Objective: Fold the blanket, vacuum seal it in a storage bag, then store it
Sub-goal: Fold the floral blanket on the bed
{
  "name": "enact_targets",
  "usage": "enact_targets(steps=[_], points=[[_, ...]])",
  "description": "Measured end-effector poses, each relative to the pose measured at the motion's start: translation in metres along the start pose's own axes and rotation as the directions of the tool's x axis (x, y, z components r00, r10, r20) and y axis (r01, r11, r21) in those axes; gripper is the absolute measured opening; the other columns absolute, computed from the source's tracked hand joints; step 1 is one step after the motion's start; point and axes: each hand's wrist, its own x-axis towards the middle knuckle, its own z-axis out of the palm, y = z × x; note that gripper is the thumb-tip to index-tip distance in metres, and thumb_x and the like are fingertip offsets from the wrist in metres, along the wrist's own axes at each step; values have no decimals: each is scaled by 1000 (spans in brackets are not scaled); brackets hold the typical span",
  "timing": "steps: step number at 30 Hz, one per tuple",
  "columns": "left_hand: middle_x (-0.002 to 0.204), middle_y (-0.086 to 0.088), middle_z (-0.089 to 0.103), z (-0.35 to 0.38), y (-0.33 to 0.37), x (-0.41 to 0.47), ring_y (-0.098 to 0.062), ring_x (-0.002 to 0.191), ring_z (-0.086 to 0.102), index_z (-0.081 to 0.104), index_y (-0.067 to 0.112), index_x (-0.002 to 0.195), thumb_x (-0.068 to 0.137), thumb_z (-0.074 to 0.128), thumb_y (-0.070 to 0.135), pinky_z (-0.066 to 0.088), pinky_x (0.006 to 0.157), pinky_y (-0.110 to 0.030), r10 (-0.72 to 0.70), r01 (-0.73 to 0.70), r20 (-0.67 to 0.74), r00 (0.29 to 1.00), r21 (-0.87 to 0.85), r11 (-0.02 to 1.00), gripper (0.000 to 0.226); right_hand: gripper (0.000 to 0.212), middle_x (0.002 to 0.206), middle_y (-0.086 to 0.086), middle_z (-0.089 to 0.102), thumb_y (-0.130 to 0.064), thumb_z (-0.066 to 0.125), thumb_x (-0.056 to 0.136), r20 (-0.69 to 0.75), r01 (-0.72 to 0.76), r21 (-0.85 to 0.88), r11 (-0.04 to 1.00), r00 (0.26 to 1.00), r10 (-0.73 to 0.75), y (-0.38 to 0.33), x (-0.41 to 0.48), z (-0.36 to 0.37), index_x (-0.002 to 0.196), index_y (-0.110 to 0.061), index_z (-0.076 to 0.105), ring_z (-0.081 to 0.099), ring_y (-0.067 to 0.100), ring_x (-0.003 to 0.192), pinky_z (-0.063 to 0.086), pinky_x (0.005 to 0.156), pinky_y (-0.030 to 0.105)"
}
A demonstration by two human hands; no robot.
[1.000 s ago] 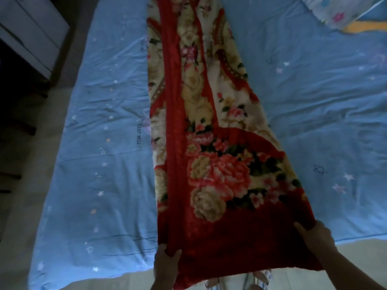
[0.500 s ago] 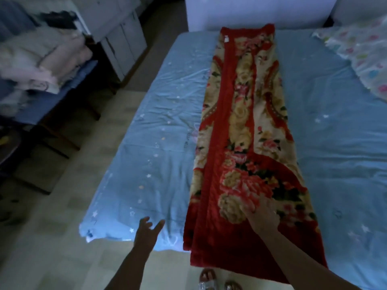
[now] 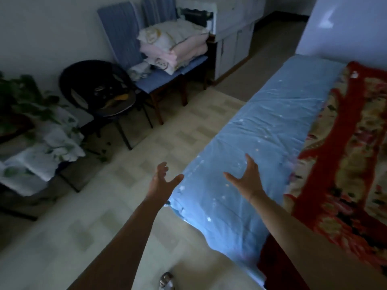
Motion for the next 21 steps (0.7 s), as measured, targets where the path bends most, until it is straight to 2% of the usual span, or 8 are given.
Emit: enact_targets(steps=[5,9,15,17,21], points=[[142,-7,47,-139,-15,62,-22,130,46,33,15,146,80,77,34,38,98,-29,37,-31,-83,996,67,997,82,100,144,20,34,-23,86,66,-1,96,128,987,995,-96,-111,32,91,144,-1,28,36,31,135,30,112,46],[148,-2,42,-220,-10,112,-19,136,41,29,18,150,83,73,42,34,101,-27,64,-54,-82,995,122,991,84,103,146,16,33,-27,85,66,9,109,198,974,994,-113,-185,53,151,146,-5,24,36,28,134,31,112,45],[155,2,34,-275,-3,211,-16,140,36,22,22,153,83,72,43,32,110,-30,88,-84,-54,995,77,993,88,92,148,14,31,-16,78,75,27,142,248,958,988,-154,-251,116,216,148,-7,22,34,22,137,30,112,32],[156,4,33,-285,2,250,-15,140,35,21,23,153,84,72,43,32,107,-28,109,-106,-40,993,72,992,88,92,147,13,33,-18,79,75,1,146,261,954,989,-151,-270,145,236,147,-9,23,35,22,135,30,109,27],[155,5,33,-308,13,331,-14,141,34,21,24,153,84,72,42,31,101,-24,118,-115,-42,992,70,991,87,90,147,13,34,-20,78,77,25,118,327,938,991,-134,-315,211,281,147,-10,23,36,21,135,32,108,31]])
